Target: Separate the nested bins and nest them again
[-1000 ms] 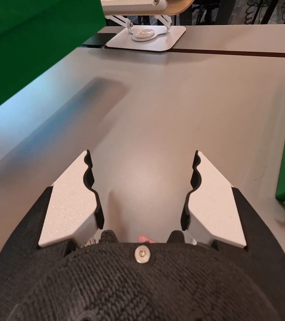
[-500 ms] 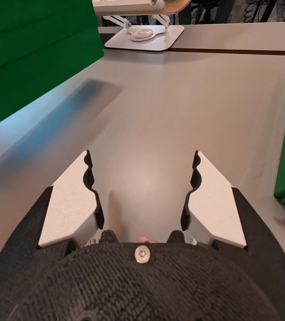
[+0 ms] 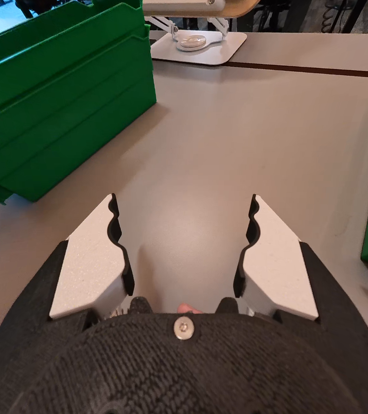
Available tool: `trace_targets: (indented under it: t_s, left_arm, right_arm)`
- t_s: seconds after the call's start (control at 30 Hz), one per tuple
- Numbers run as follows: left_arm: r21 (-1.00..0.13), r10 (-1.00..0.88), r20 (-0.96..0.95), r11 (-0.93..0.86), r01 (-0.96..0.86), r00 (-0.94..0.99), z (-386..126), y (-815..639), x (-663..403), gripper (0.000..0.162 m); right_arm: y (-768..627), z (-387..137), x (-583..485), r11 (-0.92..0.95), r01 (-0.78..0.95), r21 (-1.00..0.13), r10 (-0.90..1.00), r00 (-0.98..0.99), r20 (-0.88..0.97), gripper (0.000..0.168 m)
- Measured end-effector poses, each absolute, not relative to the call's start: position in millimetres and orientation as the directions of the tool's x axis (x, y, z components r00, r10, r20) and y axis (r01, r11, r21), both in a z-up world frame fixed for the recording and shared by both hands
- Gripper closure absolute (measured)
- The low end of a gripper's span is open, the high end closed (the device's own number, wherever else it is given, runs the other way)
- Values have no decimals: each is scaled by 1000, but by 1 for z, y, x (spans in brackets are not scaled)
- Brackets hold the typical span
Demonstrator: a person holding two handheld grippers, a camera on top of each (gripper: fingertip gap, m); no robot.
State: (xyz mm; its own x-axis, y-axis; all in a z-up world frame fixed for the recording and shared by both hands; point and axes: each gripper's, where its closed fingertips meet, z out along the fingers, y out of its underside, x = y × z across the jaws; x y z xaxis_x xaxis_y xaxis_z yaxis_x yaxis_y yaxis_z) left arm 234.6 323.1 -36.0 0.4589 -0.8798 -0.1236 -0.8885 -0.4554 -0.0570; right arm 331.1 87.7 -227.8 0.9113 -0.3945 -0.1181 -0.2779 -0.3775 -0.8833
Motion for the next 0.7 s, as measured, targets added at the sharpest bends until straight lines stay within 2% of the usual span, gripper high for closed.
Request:
trace_targets:
  t_s: [0.13, 0.27, 0.7]
  left_arm:
    - [-97, -851, -179, -483, -870, 493, -7, 363, 210, 81]
    - [-99, -808, -155, -559, -823, 568, -9, 410, 171, 80]
    - [36, -745, -81, -666, -745, 662, -110, 536, 58, 75]
  right_arm:
    - [87, -227, 331, -373, -282, -884, -396, 910, -124, 53]
    - [85, -229, 333, -374, -287, -882, -400, 908, -126, 53]
    - [91, -226, 325, -393, -262, -882, -381, 919, -104, 54]
